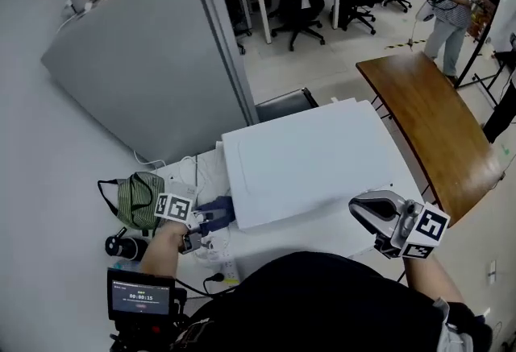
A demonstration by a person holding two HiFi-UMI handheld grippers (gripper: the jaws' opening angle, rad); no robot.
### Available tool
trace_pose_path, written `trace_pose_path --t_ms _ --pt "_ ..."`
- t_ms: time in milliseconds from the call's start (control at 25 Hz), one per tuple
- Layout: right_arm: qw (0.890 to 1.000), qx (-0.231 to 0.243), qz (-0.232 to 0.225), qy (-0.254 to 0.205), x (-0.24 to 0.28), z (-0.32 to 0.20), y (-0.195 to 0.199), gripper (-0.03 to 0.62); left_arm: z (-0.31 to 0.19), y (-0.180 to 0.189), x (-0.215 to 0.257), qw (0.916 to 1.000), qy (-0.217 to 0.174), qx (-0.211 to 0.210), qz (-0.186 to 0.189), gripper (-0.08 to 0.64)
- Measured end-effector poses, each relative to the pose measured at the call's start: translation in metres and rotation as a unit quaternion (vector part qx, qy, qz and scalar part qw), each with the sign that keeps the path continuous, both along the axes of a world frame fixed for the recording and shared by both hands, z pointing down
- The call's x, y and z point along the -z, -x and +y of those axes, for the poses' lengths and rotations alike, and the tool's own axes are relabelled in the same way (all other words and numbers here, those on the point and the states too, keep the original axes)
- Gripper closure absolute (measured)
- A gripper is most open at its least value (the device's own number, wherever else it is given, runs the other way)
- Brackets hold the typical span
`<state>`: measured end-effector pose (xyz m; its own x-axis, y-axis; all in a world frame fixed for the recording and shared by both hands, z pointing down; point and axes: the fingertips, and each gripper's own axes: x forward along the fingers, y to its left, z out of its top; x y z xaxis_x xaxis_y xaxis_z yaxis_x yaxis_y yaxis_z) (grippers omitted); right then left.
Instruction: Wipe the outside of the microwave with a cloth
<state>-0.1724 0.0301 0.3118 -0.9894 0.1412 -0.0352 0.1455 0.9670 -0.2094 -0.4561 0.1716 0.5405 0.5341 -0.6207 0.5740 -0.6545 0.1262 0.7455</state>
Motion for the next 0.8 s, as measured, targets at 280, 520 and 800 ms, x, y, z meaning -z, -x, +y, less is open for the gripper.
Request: trace_pose_path --t_ms 280,520,800 --pt "0.999 0.019 -0.048 0.019 -0.002 -0.146 -0.094 0.588 -0.140 -0.034 0.203 0.9579 -0.219 0.052 -0.179 0.504" --pt "0.996 -0.013 -0.075 0.044 -0.015 -0.222 -0.162 0.588 -0.327 -0.143 0.246 0.9014 -0.219 -0.159 -0.338 0.503" --pt "0.987 -0.115 -0.064 0.098 -0.064 -0.260 -0.242 0.588 -0.457 -0.198 0.126 0.7334 0.013 -0.480 -0.481 0.503"
